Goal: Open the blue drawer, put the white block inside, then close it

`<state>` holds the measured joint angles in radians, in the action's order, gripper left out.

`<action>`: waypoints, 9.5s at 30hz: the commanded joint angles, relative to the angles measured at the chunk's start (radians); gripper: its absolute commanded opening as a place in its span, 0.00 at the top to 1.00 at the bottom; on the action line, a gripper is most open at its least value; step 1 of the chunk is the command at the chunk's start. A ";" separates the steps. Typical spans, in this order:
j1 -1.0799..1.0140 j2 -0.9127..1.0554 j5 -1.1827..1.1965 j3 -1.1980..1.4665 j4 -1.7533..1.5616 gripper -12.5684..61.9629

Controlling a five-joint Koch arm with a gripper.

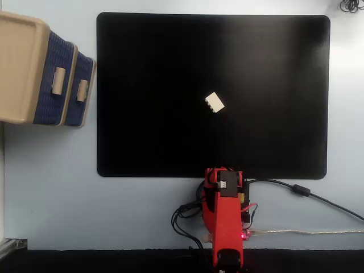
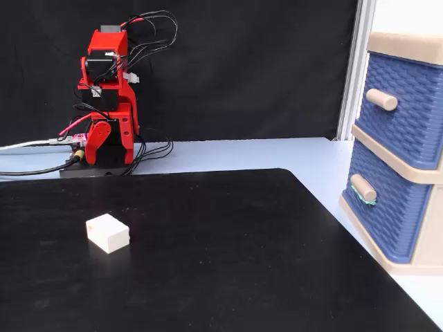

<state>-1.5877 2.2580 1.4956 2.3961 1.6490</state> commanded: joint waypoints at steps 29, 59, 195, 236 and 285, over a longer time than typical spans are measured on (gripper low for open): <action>1.039 -0.255 1.364 -0.638 -0.632 0.38; 0.917 -1.233 1.543 -0.795 -2.272 0.39; -0.008 -0.825 -0.508 -0.707 -0.772 0.94; 0.804 -1.098 1.117 -2.056 -0.273 0.38; 0.612 -0.985 0.782 -2.034 0.161 0.38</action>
<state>-0.8866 1.1167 2.4835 0.3942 1.6030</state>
